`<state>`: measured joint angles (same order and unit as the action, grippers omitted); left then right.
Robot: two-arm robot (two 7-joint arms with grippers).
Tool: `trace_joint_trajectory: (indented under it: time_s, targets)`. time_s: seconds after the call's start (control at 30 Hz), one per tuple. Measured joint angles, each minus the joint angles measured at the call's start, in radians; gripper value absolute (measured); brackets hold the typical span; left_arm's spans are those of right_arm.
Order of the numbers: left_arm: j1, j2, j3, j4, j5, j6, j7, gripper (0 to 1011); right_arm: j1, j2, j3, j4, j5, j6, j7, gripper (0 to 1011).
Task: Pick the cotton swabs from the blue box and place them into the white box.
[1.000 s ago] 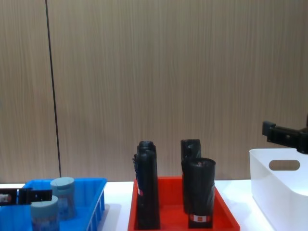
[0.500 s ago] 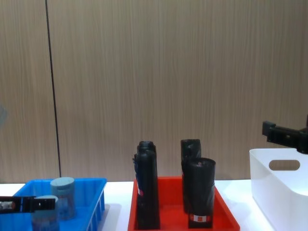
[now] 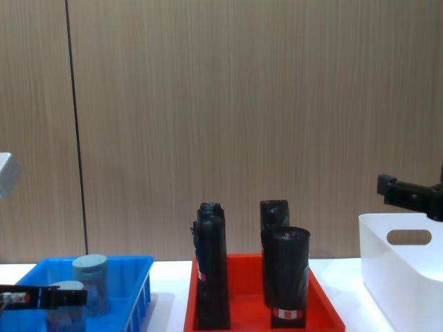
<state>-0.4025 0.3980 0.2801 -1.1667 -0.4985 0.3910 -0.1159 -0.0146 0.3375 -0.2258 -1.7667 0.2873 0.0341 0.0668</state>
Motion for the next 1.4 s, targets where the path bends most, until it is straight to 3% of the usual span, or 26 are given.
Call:
trace_joint_trajectory:
  time_s: [0.4,0.83,1.07,1.4]
  targets:
    - [-0.030,-0.014,0.006,0.043,0.025,-0.004,-0.038,1000,0.000,0.000,0.000,0.000,0.000,0.000,0.000,1002]
    - [-0.038,-0.020,0.010,0.056,0.038,-0.013,-0.050,682,0.000,0.000,0.000,0.000,0.000,0.000,0.000,1002]
    - [-0.024,-0.016,0.011,0.032,0.046,-0.018,-0.042,671,0.000,0.000,0.000,0.000,0.000,0.000,0.000,1002]
    - [0.026,0.010,0.006,-0.077,0.070,-0.034,-0.009,672,0.000,0.000,0.000,0.000,0.000,0.000,0.000,1002]
